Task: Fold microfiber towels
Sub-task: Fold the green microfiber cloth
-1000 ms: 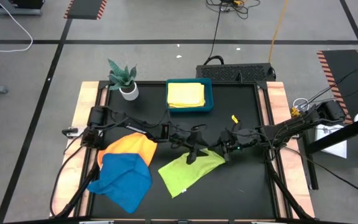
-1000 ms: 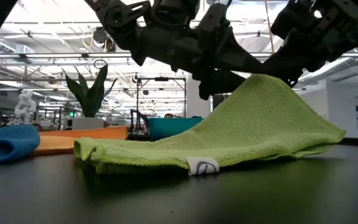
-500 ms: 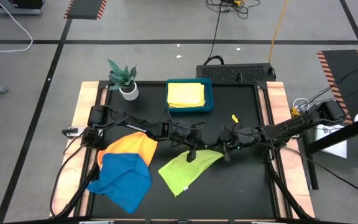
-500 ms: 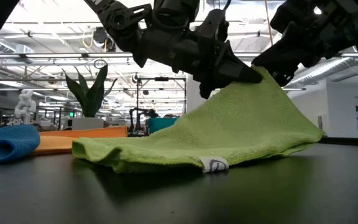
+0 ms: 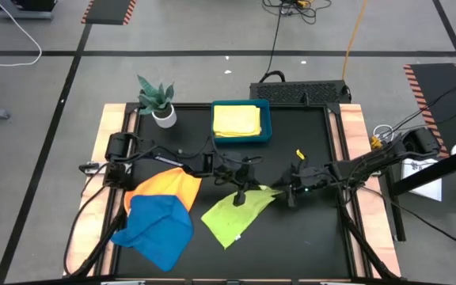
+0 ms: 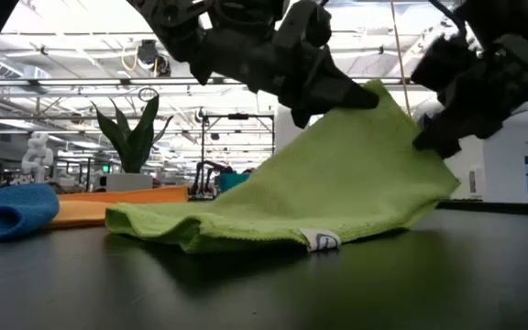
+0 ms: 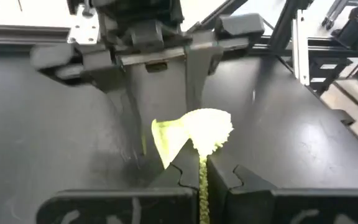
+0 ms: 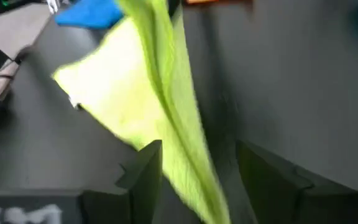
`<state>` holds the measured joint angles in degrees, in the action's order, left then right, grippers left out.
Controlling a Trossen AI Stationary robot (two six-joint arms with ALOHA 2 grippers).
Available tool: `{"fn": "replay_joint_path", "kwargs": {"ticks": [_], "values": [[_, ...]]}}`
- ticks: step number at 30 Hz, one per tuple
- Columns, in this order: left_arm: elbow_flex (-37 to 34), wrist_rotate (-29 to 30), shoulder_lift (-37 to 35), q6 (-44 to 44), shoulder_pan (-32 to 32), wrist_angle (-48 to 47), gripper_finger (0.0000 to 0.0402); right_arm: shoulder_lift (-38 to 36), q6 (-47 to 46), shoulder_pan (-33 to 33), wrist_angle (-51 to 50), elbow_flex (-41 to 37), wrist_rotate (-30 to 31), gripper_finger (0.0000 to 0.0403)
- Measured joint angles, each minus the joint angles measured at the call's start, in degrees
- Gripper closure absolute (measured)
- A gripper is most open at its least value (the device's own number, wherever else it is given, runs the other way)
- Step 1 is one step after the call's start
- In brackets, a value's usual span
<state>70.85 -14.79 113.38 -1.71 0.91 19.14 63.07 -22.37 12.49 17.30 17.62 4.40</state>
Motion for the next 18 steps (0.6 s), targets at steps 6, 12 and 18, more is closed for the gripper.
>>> {"fn": "replay_joint_path", "kwargs": {"ticks": [6, 12, 18], "values": [[0.0, 1.3, -3.7, 1.7, 0.0, -4.5, 0.0399, 0.4, -2.9, 0.9, 22.2, -11.7, 0.1, 0.0182], [-0.1, 2.8, -5.1, 3.0, 0.1, -5.8, 0.0400, 2.4, -4.5, 5.3, 35.5, -16.1, 7.5, 0.0189], [-0.1, 2.9, -6.1, 3.1, 0.1, -5.6, 0.0400, 5.6, -2.3, 7.1, 36.3, -14.1, 10.7, 0.0190]]}}
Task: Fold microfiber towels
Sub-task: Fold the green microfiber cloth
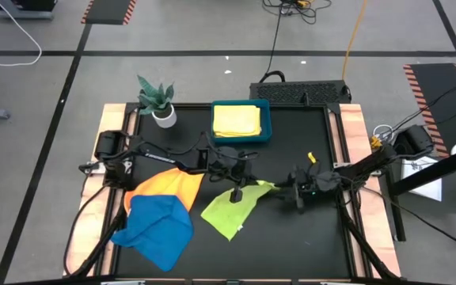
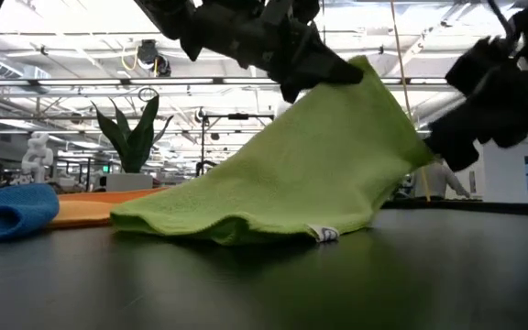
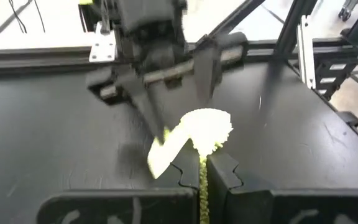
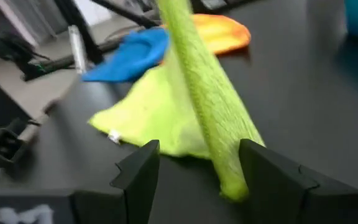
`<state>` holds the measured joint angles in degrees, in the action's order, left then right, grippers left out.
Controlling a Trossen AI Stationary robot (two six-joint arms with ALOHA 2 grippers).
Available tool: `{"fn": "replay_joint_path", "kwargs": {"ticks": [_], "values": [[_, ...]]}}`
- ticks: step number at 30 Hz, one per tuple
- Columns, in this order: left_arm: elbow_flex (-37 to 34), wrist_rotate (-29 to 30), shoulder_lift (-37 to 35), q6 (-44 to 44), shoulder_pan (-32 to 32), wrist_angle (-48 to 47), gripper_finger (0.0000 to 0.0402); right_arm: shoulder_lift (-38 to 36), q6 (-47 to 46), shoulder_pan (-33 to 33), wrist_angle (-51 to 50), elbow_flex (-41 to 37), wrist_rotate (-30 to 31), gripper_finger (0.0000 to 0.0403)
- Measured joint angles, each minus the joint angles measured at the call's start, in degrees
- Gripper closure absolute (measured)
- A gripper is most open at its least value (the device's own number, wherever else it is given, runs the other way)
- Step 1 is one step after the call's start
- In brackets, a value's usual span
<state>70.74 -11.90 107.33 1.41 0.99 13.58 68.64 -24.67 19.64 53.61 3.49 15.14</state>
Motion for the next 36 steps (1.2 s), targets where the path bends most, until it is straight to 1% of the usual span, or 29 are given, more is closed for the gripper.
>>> {"fn": "replay_joint_path", "kwargs": {"ticks": [4, 8, 14, 19, 21, 23, 25, 28, 32, 34, 36], "values": [[0.0, 0.1, -1.8, 0.2, 0.0, -1.3, 0.0399, 0.0, 1.9, -0.3, 2.4, 0.1, 1.6, 0.0190], [0.0, 2.7, -5.0, 1.6, 0.5, -4.2, 0.0399, -0.6, 4.8, -1.3, 4.8, 0.1, 2.0, 0.0190], [0.1, 5.4, -9.2, 3.5, 1.6, -7.8, 0.0399, -1.0, 9.4, -3.1, 6.4, 0.1, 5.7, 0.0190], [0.1, 8.2, -12.0, 4.8, 2.6, -9.6, 0.0399, -1.1, 12.5, -4.7, 11.7, 0.2, 5.3, 0.0190], [0.1, 9.2, -13.3, 5.0, 2.9, -10.7, 0.0399, -1.3, 12.4, -6.0, 10.3, 1.1, 3.4, 0.0190], [0.1, 10.8, -14.3, 5.1, 3.3, -11.7, 0.0397, -1.7, 12.7, -7.2, 7.6, 3.1, 0.8, 0.0190], [0.1, 11.9, -15.1, 5.1, 3.6, -12.9, 0.0398, -2.4, 13.8, -8.4, 2.7, 6.6, -1.8, 0.0190], [0.1, 12.5, -16.1, 5.0, 3.8, -14.1, 0.0399, -5.0, 16.0, -10.0, -10.3, 13.3, -4.6, 0.0190], [0.1, 14.1, -16.9, 5.0, 4.6, -15.1, 0.0395, -9.0, 20.3, -10.6, -28.9, 23.1, -4.8, 0.0190], [0.0, 14.9, -17.5, 5.2, 5.2, -16.5, 0.0398, -11.1, 22.1, -10.6, -34.9, 26.4, -4.8, 0.0190], [0.1, 15.0, -17.9, 5.4, 5.5, -16.4, 0.0398, -13.4, 23.2, -10.6, -37.6, 27.4, -4.8, 0.0190]]}}
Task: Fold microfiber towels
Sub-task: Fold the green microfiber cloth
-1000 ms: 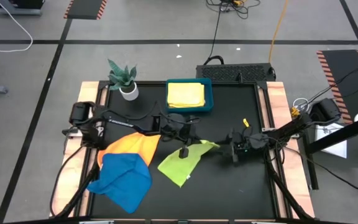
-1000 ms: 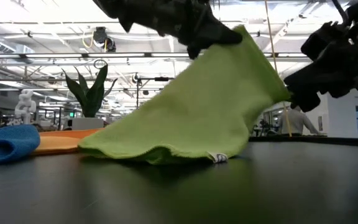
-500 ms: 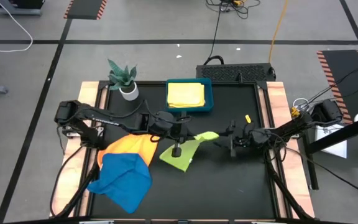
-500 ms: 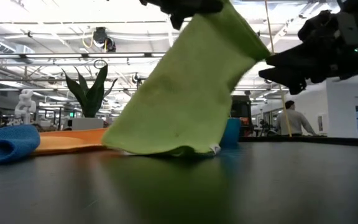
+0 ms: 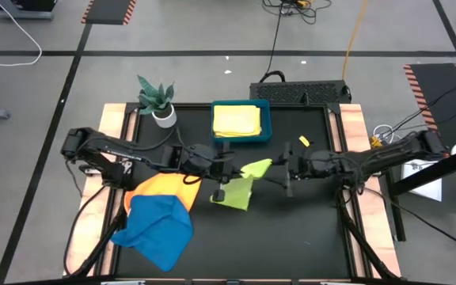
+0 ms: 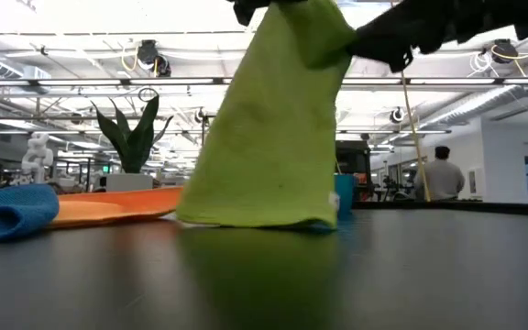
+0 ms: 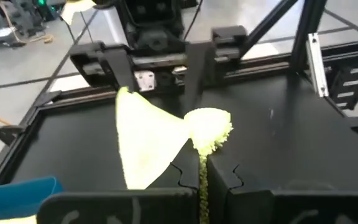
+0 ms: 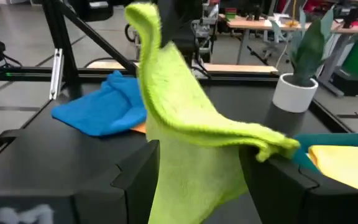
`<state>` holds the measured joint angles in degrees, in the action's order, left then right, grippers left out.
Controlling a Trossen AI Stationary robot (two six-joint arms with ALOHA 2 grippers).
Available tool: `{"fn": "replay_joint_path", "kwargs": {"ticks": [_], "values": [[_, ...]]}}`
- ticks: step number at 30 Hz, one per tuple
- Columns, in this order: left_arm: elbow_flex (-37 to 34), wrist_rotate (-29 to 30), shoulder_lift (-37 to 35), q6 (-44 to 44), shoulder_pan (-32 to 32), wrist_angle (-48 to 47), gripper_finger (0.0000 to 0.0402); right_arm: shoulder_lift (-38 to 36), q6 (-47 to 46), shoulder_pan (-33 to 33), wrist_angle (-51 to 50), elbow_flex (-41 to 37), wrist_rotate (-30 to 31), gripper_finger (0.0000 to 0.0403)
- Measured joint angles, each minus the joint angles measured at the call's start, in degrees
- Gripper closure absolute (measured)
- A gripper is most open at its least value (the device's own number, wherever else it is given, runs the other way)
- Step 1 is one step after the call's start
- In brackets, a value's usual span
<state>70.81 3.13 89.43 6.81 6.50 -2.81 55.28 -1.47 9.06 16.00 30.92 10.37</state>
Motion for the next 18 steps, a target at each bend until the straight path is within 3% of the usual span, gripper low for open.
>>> {"fn": "replay_joint_path", "kwargs": {"ticks": [5, 11, 14, 18], "values": [[0.0, 1.1, -1.1, 0.2, 0.6, -1.3, 0.0397, -2.5, 1.2, -0.1, -0.4, -3.7, 0.4, 0.0190], [0.0, 3.0, -2.4, 0.5, 1.5, -2.0, 0.0395, -2.2, 5.8, -0.3, 9.0, -11.4, 7.7, 0.0190], [0.0, 3.2, -2.9, 0.6, 1.7, -1.6, 0.0398, -1.5, 7.3, -0.4, 19.0, -14.8, 6.9, 0.0190], [0.0, 4.8, -3.4, 0.8, 1.6, -1.6, 0.0394, 0.9, 7.5, -0.4, 27.7, -16.9, 1.5, 0.0190]]}}
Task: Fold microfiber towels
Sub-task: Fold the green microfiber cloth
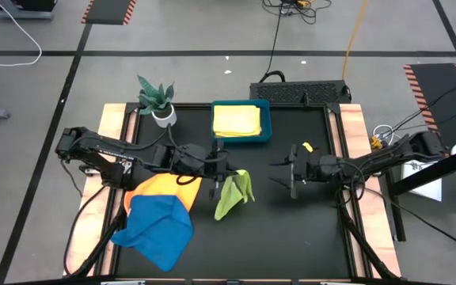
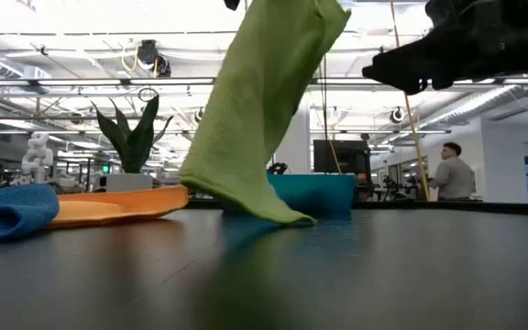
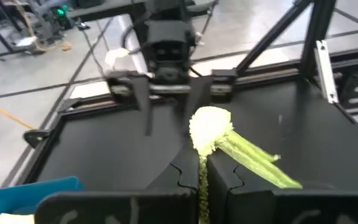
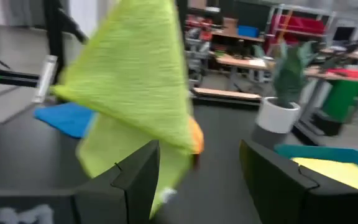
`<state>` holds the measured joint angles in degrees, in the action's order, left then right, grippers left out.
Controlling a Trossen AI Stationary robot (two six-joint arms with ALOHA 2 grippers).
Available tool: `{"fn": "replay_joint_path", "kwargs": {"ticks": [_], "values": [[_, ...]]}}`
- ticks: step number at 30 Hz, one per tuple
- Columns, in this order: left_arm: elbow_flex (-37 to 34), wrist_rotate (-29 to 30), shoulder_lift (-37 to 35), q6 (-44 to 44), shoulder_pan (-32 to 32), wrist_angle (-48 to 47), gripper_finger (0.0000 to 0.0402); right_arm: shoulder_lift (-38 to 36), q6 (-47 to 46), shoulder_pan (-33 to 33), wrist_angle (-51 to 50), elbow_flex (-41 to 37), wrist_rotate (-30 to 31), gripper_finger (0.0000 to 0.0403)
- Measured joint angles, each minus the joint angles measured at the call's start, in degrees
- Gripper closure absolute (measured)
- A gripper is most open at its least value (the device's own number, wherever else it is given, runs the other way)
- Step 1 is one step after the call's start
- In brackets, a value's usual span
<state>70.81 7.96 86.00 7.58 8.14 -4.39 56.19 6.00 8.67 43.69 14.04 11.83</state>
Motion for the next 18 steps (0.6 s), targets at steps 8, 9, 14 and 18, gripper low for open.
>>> {"fn": "replay_joint_path", "kwargs": {"ticks": [8, 9, 14, 18], "values": [[0.0, 1.3, 0.0, 0.7, -0.2, 0.8, 0.0394, 12.4, -2.0, 1.8, 12.2, -0.1, -1.6, 0.0190], [0.0, 1.3, 0.0, 0.7, -0.2, 1.0, 0.0395, 14.0, -1.9, 2.0, 14.3, -0.1, -1.6, 0.0190], [0.0, 3.5, 0.0, 0.8, -0.2, 1.6, 0.0395, 21.4, -0.9, 2.0, 21.3, 1.6, -1.1, 0.0190], [0.0, 4.9, 0.0, 0.8, -0.2, 1.4, 0.0398, 26.7, 0.0, 2.0, 22.1, 5.3, -1.1, 0.0190]]}}
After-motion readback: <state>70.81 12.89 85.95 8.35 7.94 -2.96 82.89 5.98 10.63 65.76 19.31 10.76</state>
